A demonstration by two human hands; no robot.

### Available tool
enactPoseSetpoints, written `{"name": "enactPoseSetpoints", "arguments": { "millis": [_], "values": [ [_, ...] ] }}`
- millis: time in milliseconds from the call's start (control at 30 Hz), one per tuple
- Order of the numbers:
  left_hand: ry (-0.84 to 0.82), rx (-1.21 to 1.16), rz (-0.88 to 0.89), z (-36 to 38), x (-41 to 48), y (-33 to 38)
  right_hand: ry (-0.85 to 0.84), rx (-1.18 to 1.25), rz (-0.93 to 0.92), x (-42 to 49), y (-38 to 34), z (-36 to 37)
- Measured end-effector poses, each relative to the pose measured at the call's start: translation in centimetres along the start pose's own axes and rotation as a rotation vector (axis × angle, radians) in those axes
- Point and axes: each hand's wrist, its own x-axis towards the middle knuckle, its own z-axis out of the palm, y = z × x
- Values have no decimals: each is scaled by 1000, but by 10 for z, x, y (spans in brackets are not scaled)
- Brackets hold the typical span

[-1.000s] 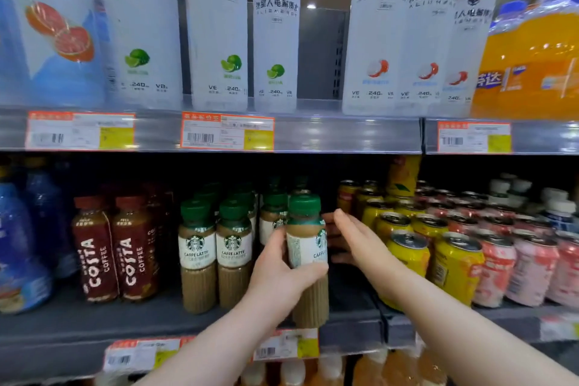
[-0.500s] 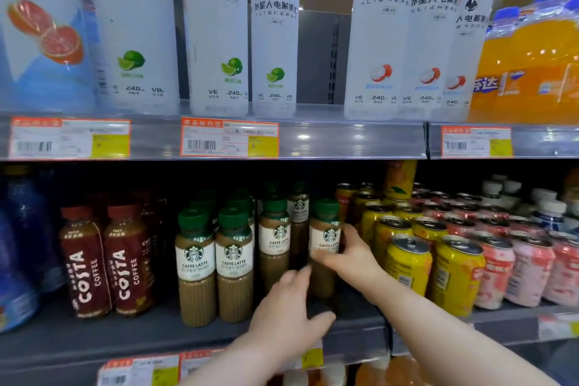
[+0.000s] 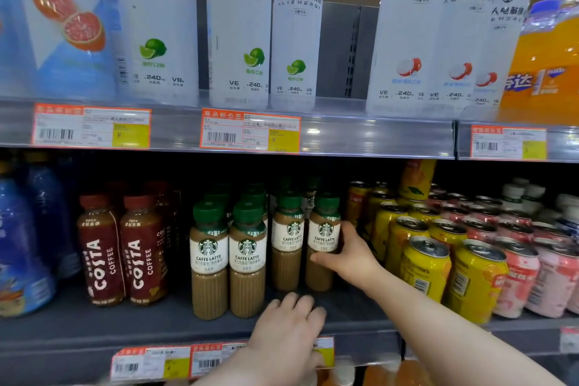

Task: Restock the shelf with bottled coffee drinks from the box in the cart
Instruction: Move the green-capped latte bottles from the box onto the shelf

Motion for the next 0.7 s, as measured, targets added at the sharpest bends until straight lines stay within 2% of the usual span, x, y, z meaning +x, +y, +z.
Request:
{"name": "enactPoseSetpoints", "arguments": {
  "millis": [67, 133, 233, 367, 467, 600, 700],
  "values": [
    [17, 38, -8, 2, 0, 1, 4, -8, 5, 1, 0, 1],
    [-35, 13, -11, 0, 1, -1, -4, -13, 6, 2, 0, 2],
    [13, 66, 16, -7, 0, 1, -3, -18, -6, 3, -3, 0],
    [-69, 62, 9, -15, 1, 0, 128, -63, -121, 10, -28, -10],
    [-89, 32, 18, -12, -1, 3, 156, -294, -318, 14, -57, -18],
    [-78, 14, 11, -9, 1, 2, 17, -721, -470, 16, -82, -17],
    [-84, -21, 15, -11, 1, 2, -54, -782, -494, 20, -88, -12]
  ]
}}
